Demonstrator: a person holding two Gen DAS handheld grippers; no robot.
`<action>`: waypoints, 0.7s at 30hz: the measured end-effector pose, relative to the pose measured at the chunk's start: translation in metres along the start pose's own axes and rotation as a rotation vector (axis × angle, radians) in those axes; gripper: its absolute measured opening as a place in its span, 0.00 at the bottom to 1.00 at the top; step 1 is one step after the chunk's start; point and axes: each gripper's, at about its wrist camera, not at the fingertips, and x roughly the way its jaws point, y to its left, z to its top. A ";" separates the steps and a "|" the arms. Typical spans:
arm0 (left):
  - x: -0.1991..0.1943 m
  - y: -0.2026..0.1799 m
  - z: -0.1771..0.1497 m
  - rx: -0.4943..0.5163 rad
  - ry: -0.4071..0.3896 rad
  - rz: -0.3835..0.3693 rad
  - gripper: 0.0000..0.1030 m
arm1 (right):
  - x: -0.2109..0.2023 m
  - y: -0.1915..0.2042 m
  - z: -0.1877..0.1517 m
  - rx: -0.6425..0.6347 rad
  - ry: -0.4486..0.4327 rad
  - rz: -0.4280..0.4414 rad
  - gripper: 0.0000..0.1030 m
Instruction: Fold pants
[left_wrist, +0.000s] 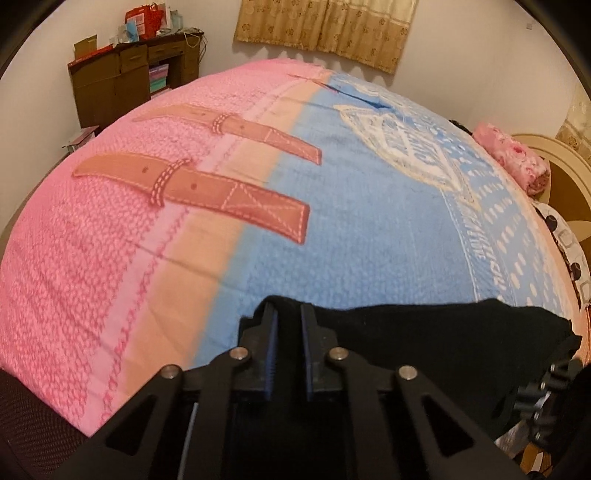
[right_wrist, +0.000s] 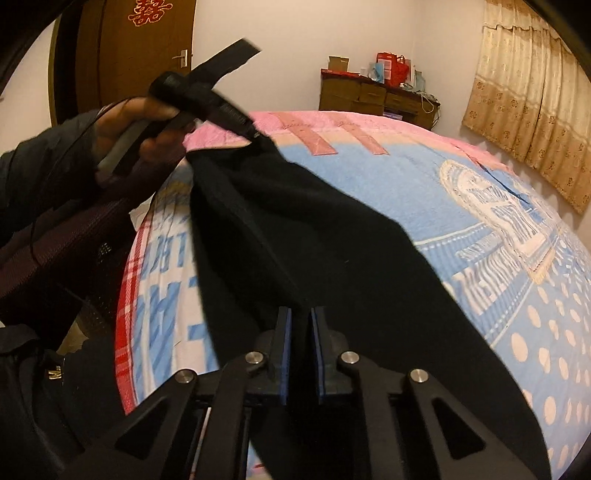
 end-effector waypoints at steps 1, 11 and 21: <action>0.003 0.000 0.002 0.001 0.000 0.007 0.12 | 0.001 0.005 -0.002 -0.020 -0.002 -0.013 0.10; 0.014 0.015 0.005 -0.065 -0.006 0.025 0.12 | 0.005 0.049 -0.016 -0.184 0.057 0.030 0.14; -0.033 0.030 -0.010 -0.075 -0.098 0.104 0.16 | -0.028 0.046 -0.033 -0.069 0.045 0.063 0.14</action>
